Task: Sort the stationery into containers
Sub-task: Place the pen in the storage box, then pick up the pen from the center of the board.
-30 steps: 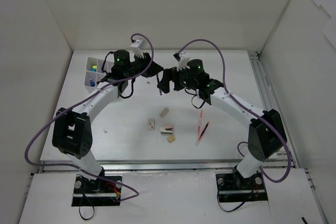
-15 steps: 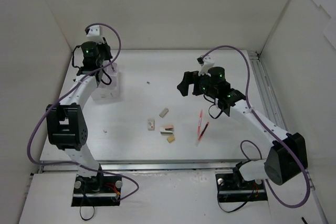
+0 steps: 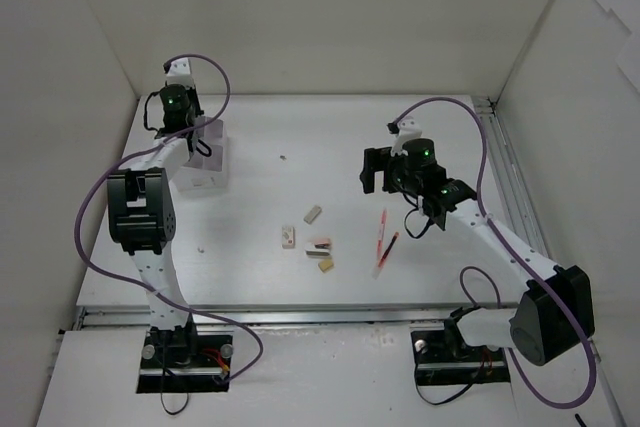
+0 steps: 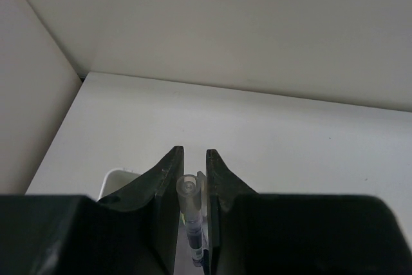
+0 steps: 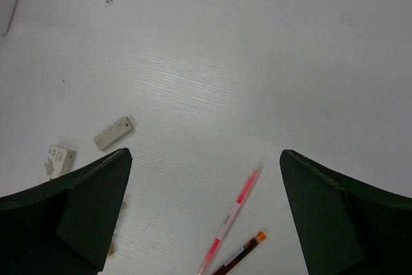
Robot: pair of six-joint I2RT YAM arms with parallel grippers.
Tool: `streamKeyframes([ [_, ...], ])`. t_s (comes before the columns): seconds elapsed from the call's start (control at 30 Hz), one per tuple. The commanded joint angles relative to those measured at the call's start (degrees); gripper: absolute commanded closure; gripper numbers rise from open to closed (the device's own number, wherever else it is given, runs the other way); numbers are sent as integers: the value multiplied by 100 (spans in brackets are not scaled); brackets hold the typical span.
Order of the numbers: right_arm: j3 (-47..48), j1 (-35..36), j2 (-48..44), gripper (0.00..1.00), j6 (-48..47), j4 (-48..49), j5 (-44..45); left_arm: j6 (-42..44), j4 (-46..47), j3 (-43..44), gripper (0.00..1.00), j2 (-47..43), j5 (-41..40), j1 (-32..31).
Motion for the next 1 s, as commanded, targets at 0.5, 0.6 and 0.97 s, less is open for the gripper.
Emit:
streamKeyframes([
  [0.5,-374,-94,-257,2,920,-654,438,-218,-934,-87,1,-1627,622,70],
  [0.6,-682,-94,-47,2,1333,-655,166,-437,-2382,667,1,-1822,1606,70],
  [0.97,-1806,-32,7,13,2836,-786,278,-1994,-2245,-2388,1,-4290,2701,-386],
])
